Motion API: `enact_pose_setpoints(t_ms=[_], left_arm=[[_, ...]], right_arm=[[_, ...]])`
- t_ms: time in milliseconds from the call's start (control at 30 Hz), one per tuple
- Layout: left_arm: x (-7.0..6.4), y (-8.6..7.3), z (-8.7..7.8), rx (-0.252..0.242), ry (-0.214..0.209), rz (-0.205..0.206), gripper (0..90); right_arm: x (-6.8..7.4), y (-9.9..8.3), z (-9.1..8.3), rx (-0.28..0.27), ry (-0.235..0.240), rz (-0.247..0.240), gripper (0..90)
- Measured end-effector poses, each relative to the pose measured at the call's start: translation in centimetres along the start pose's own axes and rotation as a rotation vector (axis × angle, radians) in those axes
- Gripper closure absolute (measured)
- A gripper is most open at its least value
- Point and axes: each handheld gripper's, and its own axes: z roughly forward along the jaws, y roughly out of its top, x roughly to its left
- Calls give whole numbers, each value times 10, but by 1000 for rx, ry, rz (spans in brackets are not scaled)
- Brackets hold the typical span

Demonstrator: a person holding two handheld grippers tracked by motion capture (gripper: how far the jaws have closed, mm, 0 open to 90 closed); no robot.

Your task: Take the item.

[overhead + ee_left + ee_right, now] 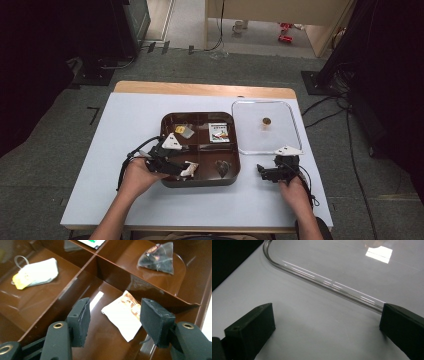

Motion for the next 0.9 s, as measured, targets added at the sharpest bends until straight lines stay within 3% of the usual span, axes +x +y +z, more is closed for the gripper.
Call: enact_pose_setpoints(t_ms=[233,367,500,767,800,900], left_arm=[[-4,5,13,55,-30,11,385],[-9,6,19,89,-18,37,339],[-13,9,24,110,-35,47,337],[-12,11,32,200,14,57,330],[-13,10,36,231,23,60,334],[-9,9,36,237,12,35,322]], right_arm=[[0,0,0,0,0,0,0],[0,0,0,0,0,0,0],[0,0,0,0,0,0,0],[0,0,0,-1,0,0,0],[0,0,0,0,0,0,0],[0,0,0,0,0,0,0]])
